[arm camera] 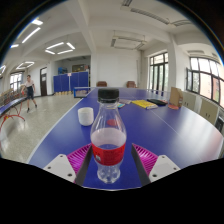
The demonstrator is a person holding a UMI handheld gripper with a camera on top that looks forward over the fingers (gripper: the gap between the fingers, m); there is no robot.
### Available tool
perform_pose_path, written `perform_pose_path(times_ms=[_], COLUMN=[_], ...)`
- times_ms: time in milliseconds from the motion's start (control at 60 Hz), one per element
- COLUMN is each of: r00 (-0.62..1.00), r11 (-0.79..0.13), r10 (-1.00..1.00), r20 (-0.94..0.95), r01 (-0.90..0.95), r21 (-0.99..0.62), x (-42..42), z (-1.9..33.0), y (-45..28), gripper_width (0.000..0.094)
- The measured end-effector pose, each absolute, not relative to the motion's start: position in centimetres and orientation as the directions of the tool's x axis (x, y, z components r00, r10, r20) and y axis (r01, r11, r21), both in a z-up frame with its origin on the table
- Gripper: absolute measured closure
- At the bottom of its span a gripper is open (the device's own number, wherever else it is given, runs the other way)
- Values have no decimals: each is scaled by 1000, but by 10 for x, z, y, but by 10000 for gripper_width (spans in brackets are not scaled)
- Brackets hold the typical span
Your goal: Pour water
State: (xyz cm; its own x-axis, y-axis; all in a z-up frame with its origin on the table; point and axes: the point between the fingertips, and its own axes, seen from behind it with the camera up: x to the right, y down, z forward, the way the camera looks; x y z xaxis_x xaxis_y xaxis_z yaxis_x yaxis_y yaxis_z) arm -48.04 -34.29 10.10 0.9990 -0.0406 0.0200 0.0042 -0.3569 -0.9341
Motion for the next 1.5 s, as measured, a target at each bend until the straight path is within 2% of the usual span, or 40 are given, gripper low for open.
perform_pose_path(times_ms=[67, 117, 167, 333, 500, 633, 783, 867, 983, 1100, 1183, 1267, 1383, 1500], r00=[997, 995, 996, 994, 971, 882, 668, 504, 179, -163, -396, -551, -686, -714], r11=[-326, -313, -278, -273, -283, -306, -316, -294, -250, -138, -67, -1, 65, 121], r10=[-43, -50, -63, -102, -174, -285, -352, -348, -294, -264, -236, -221, -226, -230], r20=[57, 83, 67, 47, 164, 376, 656, 790, 939, 951, 888, 805, 692, 662], r01=[40, 63, 46, 17, 110, 288, 575, 742, 934, 982, 918, 825, 698, 654], r21=[-945, -948, -959, -962, -953, -907, -755, -602, -256, 130, 391, 565, 713, 747], x=[-483, -484, -486, -481, -451, -379, -318, -319, -366, -438, -486, -522, -556, -574], z=[97, 95, 101, 102, 123, 174, 270, 317, 363, 361, 331, 295, 255, 229], y=[-316, -308, -305, -308, -309, -278, -204, -150, -66, -12, 26, 48, 57, 58], gripper_width=[228, 413, 440, 576, 576, 576, 576, 575, 574, 573, 576, 575, 576, 578])
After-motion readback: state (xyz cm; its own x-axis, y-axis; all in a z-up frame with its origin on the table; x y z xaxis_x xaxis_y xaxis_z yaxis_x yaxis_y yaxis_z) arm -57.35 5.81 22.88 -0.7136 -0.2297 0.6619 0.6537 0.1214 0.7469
